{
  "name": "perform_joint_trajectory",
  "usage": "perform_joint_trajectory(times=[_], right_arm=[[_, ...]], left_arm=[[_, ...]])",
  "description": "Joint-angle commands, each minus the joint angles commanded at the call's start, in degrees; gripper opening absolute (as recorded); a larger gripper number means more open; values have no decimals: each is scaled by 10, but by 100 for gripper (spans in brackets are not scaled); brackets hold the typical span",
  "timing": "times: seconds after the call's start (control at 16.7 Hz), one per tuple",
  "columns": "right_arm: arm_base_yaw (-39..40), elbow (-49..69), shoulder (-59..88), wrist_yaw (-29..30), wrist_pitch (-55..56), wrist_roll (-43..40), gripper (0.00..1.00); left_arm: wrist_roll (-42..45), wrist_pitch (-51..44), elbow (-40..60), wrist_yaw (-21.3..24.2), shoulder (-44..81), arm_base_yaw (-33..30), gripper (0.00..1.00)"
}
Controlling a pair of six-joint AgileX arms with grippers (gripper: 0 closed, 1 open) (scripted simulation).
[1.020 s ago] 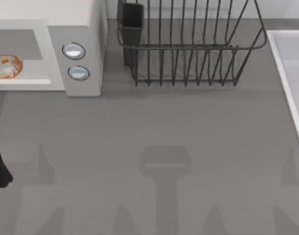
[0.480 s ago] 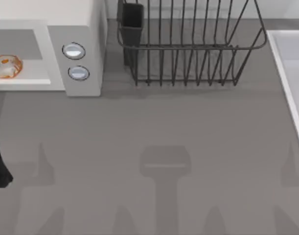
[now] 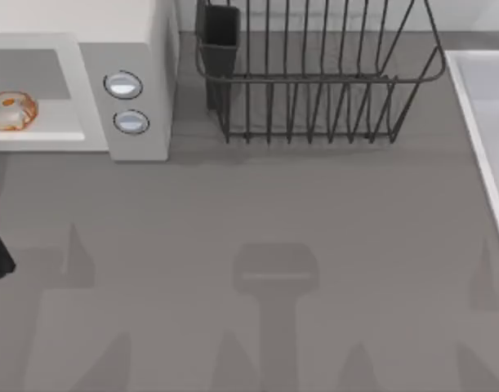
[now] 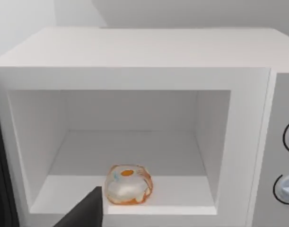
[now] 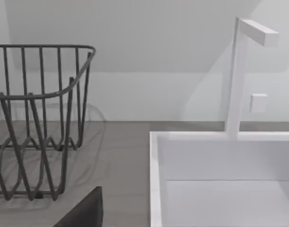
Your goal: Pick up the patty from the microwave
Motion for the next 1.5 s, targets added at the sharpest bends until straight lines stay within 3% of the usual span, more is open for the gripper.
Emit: perform_joint_trajectory(times=[0.3, 1.08, 1.5], right_arm=[[0, 0, 0, 0, 0, 0, 100], [0, 0, 0, 0, 0, 0, 100], [0, 0, 0, 0, 0, 0, 100]], left_arm=[[6, 122, 102, 18, 247, 13, 100], [28, 485, 409, 70, 1047, 55, 100], [34, 577, 488, 82, 1257, 66, 100]])
